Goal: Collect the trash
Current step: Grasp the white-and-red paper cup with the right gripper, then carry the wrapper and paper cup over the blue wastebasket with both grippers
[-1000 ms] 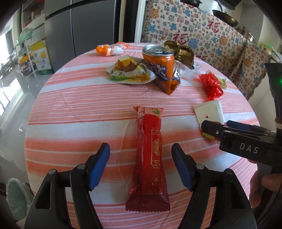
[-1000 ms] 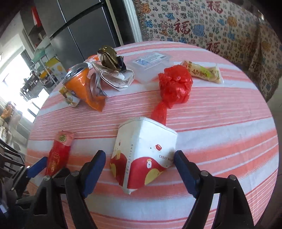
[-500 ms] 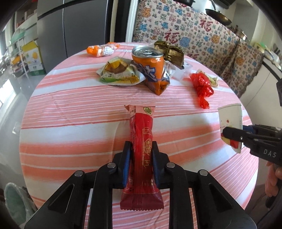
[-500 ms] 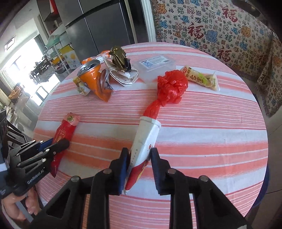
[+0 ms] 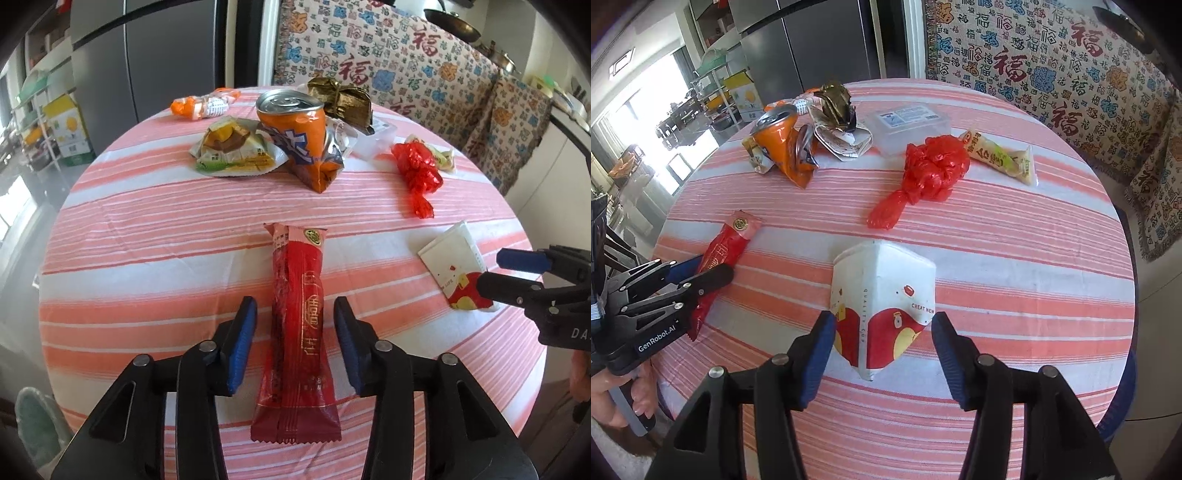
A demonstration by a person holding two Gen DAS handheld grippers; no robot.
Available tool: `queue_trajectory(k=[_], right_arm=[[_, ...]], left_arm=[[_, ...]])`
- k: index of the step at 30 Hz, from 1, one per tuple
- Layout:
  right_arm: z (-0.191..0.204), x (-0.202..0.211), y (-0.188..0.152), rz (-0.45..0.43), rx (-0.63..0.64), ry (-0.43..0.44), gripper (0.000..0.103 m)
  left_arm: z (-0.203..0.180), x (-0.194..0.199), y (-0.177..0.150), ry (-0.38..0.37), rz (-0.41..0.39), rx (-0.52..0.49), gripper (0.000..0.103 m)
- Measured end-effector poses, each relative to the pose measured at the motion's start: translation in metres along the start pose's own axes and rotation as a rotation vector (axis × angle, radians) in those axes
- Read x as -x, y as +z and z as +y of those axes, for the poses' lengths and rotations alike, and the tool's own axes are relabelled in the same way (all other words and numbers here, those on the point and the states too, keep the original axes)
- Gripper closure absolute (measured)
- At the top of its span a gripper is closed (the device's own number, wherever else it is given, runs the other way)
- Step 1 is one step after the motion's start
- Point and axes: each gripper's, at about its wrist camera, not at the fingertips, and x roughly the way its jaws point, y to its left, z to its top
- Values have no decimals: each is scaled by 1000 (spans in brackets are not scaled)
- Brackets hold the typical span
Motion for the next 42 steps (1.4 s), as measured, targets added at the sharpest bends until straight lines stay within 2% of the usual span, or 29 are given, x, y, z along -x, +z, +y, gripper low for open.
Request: queue_trajectory(k=[2, 4, 5, 6, 7, 8, 9, 15, 22, 30, 37, 42], right_arm=[[7, -1, 3, -3, 21, -9, 38], [13, -10, 6, 24, 45, -48, 38], [15, -17, 6, 53, 52, -70, 41], [15, -22, 6, 78, 52, -72, 54], [15, -21, 5, 63, 54, -74, 63], [15, -18, 5, 54, 60, -83, 82], [13, -14, 5, 47, 50, -75, 84], [2, 14, 0, 3, 23, -23, 85], [-33, 34, -7, -20, -33, 5, 85], [-105, 65, -25, -59, -128, -42, 85], [-200, 101, -58, -97, -262, -153, 84], [-275, 112, -89, -85, -365, -223, 84]], left_arm=[[-2, 0, 1, 10, -5, -16, 43], [-5, -3, 0, 30, 10, -40, 44], [-5, -5, 0, 32, 20, -45, 64], [-4, -5, -1, 30, 19, -49, 81], [-4, -3, -1, 23, 15, -49, 82], [-2, -1, 0, 5, 11, -39, 82], [1, 2, 0, -10, 5, -26, 82], [-1, 20, 4, -93, -39, 26, 83], [-39, 32, 11, -156, -40, -2, 83], [-121, 39, 34, -256, -43, -84, 83], [-230, 22, 54, -387, -3, -186, 83], [-313, -2, 62, -462, 45, -251, 83]])
